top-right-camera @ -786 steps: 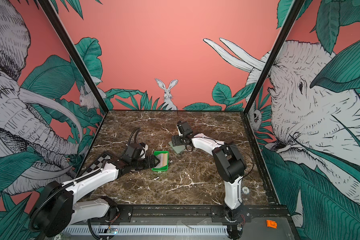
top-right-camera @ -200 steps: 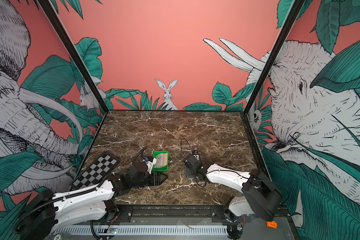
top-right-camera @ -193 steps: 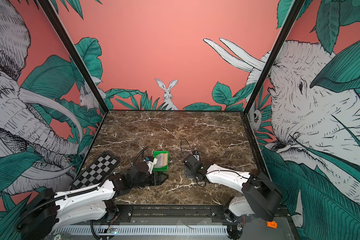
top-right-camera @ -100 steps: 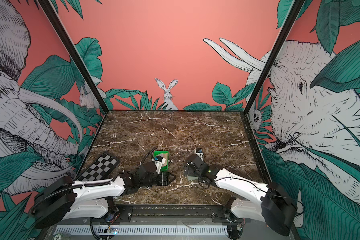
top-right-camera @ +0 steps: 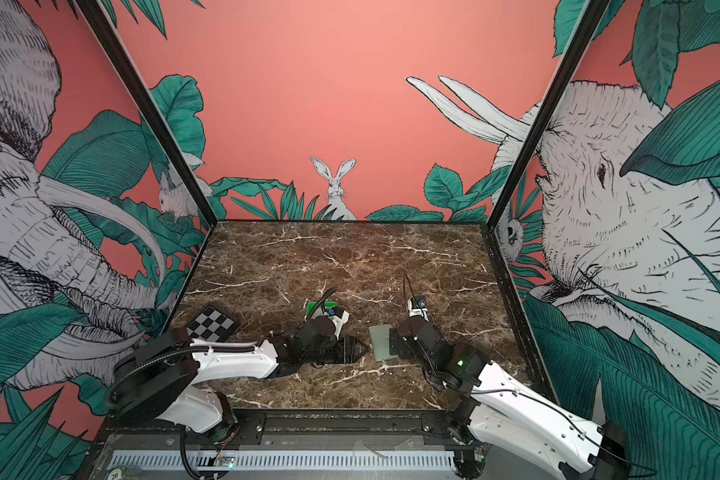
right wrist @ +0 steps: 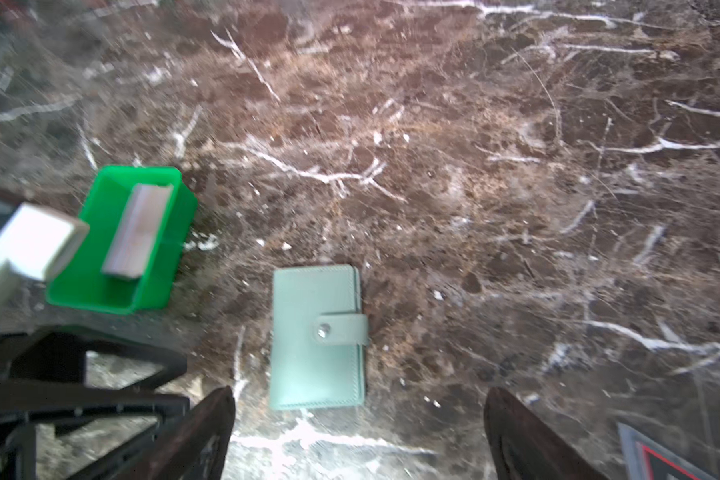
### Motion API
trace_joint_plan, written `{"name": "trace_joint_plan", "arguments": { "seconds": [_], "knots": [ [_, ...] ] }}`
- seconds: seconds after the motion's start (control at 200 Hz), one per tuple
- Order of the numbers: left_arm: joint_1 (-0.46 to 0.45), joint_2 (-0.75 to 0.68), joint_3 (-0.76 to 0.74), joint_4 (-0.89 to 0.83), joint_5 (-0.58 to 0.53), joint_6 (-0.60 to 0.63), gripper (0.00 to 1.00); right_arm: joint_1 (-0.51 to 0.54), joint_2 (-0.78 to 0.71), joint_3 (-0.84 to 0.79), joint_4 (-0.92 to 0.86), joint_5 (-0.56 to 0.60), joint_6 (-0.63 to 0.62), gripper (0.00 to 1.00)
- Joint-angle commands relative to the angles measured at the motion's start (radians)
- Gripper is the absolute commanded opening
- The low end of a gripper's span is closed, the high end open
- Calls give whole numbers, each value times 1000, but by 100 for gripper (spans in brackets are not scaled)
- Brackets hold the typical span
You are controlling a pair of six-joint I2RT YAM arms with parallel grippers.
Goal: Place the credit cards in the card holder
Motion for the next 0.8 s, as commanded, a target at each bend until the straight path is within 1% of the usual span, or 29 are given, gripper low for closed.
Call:
{"name": "trace_joint_plan", "arguments": {
  "seconds": [0.0,0.07,0.125,0.2,0.28,0.39,0.52,0.64,0.795],
  "knots": [
    [-7,36,46,29,18,-32,68,3,11,12,-74,27,-5,84],
    [-7,67,64,27,24,-42,65,1,31,11,-67,8,2,72],
    [-7,91,71,36,28,-51,64,0,59,19,-59,-19,0,68],
    [-7,122,63,83,36,-78,63,-1,107,37,-46,-75,-9,58],
    [-7,153,60,135,52,-96,62,-3,154,55,-39,-114,-12,51],
    [-7,180,74,153,56,-101,61,-12,213,59,-1,-159,-21,45],
    [-7,197,86,153,42,-109,54,-62,288,62,51,-242,-49,40],
    [-7,213,97,141,39,-113,54,-99,345,67,90,-284,-73,33],
    [-7,234,103,138,28,-120,53,-152,408,64,145,-326,-87,27]
  ]
}}
